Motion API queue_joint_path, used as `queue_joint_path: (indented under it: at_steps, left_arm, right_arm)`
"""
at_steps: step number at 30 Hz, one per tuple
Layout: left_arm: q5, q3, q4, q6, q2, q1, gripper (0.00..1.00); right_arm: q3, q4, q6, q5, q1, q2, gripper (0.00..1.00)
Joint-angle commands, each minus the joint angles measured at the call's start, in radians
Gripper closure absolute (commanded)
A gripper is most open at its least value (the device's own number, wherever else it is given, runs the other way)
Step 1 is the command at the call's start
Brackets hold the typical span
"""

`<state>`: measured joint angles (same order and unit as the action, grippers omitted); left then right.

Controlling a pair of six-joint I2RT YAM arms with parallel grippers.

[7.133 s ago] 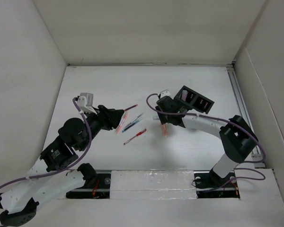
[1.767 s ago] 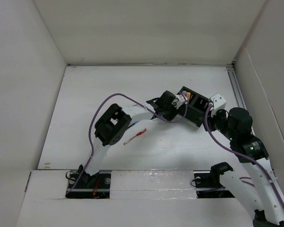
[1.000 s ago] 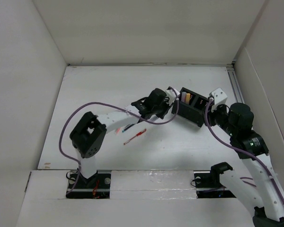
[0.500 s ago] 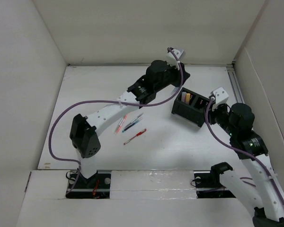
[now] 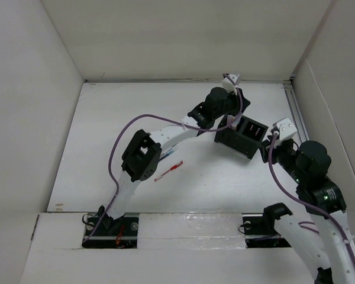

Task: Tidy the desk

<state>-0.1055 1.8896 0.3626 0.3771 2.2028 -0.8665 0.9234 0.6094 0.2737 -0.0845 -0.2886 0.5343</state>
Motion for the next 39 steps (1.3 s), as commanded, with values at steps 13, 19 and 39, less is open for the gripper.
queue_joint_path:
  at_steps: [13,19,39]
  left_arm:
    - [-0.028,0.037,0.321,0.016,0.069,0.035,1.0]
    - [-0.04,0.02,0.345,-0.007,0.09,0.035,1.0]
    - [-0.042,-0.168,0.406,0.0,0.003,0.035,0.51]
  right_arm:
    - [0.061,0.113,0.01,0.04,0.005,-0.048,0.49]
    - [0.057,0.109,0.002,0.054,0.005,-0.056,0.49]
    - [-0.007,0.082,-0.022,0.074,0.005,-0.057,0.49]
